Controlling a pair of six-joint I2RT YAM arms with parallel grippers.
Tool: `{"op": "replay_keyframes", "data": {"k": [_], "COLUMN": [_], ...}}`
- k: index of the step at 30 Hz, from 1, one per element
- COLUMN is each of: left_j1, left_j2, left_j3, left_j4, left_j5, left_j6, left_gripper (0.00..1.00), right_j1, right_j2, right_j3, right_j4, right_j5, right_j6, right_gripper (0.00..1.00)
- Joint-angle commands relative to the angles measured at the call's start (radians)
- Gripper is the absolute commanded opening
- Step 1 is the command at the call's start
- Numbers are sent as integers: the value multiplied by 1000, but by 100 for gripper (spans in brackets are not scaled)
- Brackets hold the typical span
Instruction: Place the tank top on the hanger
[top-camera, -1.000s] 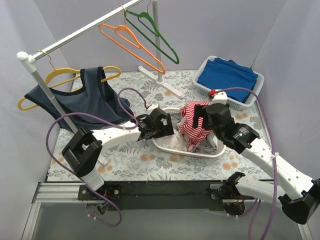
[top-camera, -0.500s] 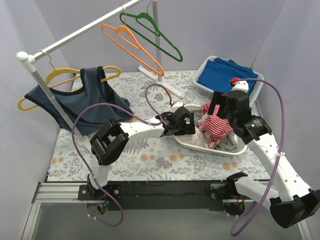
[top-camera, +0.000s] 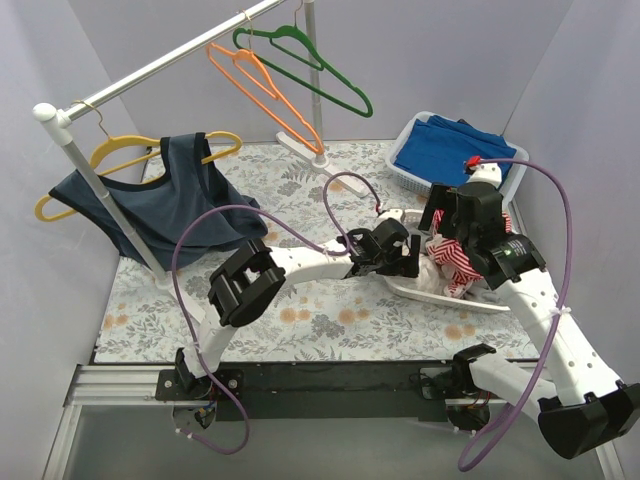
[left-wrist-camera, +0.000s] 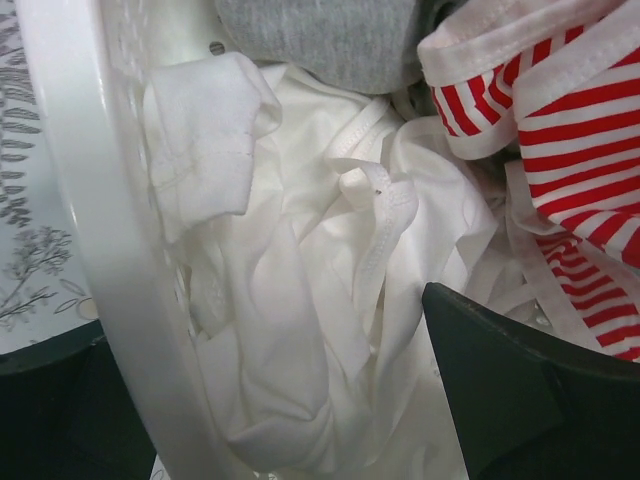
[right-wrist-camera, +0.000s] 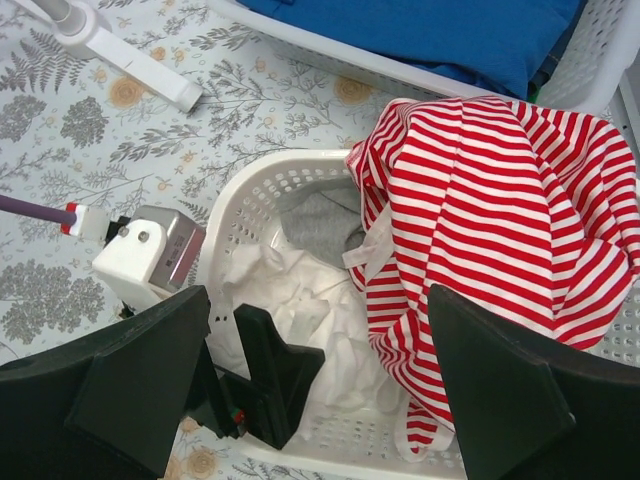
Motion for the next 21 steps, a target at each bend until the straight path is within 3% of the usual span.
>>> {"op": "replay_keyframes", "data": {"k": [1,8,21], "left_j1": [-28,-37,28], "left_j2": [9,1,-350], "left_j3": [69,65,-208], "left_j4": [73,123,76], "left_j5": [84,102,-34], "left_j6": [58,79,122], "left_gripper": [98,98,98], "right_j1": [-35,-112,-140], "right_j2": [-5,6,-14], "right_j3": [-19,-23,-63], "right_j4": [29,19,-42], "right_j5": [24,-3,65], "right_j6": [-11,-17,21], "right_gripper": [99,99,99]}}
